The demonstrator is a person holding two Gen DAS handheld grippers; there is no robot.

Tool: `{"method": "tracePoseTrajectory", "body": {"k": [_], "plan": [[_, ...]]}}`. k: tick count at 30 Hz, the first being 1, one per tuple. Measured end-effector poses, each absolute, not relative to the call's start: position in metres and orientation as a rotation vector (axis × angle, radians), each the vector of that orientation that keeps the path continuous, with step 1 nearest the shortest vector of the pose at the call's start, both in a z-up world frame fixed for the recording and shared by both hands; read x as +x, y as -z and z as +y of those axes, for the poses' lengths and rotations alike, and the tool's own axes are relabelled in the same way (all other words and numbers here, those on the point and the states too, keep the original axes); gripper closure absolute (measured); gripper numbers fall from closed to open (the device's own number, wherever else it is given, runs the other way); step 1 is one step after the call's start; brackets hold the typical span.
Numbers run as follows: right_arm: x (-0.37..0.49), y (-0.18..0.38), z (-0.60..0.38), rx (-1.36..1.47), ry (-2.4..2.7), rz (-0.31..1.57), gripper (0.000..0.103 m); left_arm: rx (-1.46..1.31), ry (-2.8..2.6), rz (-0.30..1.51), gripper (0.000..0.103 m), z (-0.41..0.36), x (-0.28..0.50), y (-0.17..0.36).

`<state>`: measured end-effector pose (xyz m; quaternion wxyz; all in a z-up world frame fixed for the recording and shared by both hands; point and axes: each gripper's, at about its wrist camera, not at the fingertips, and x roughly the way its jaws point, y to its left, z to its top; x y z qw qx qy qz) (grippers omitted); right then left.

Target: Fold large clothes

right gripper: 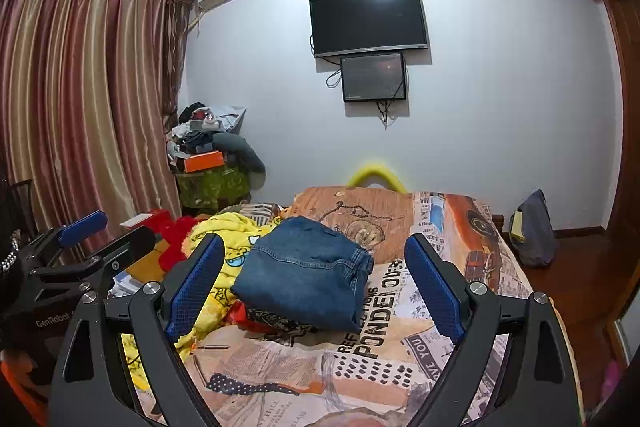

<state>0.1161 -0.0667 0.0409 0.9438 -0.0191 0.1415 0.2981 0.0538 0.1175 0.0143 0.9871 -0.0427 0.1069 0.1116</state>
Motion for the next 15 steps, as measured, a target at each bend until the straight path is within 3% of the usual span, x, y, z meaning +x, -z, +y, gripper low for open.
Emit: {"method": "tracePoseTrajectory", "body": {"k": [15], "plan": [[0.1183, -0.0413, -0.0686, -0.032, -0.602, 0.281, 0.012, -0.102, -0.208, 0.231, 0.002, 0.1183, 0.0556, -0.0134]]}}
